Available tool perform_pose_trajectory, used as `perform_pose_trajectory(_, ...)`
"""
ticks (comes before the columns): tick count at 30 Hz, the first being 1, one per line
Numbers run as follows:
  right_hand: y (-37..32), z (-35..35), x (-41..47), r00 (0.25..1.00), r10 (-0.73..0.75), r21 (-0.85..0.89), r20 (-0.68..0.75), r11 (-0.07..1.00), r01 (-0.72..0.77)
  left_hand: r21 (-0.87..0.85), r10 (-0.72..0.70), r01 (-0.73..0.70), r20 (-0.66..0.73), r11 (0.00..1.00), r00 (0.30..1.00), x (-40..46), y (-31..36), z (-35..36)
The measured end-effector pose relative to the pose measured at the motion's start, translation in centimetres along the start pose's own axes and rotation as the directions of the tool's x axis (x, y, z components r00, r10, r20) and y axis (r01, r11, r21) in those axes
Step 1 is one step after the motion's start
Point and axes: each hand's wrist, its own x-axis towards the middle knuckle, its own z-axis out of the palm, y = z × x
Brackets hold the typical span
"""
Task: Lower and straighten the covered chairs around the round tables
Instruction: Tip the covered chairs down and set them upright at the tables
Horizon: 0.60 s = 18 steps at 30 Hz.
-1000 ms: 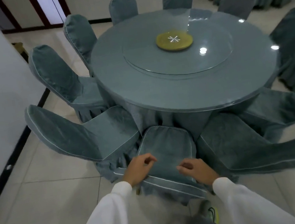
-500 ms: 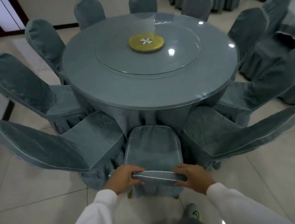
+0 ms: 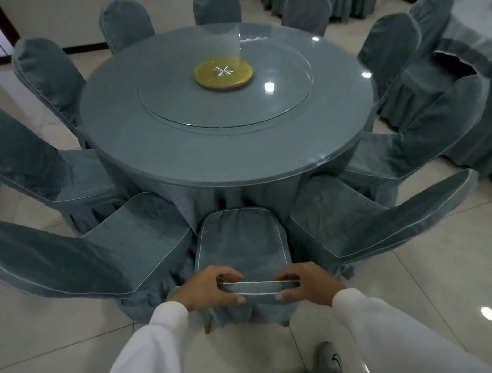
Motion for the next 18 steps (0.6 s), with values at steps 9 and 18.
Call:
perform_pose_trajectory(9, 6.3, -9.7, -1.8, 0.960, 0.052, 0.144, -0.276, 0.989, -0.012, -0.109, 0.071, -0.096, -0.210, 0.989, 0.975, 7.1, 10.3, 2.7)
perform_pose_trajectory(18, 18.8, -21.6, -8.5, 0.862, 0.208, 0.292, -0.461, 0.953, -0.074, -0.104, 0.155, -0.183, -0.231, 0.978, 0.960, 20.3, 25.5, 10.7)
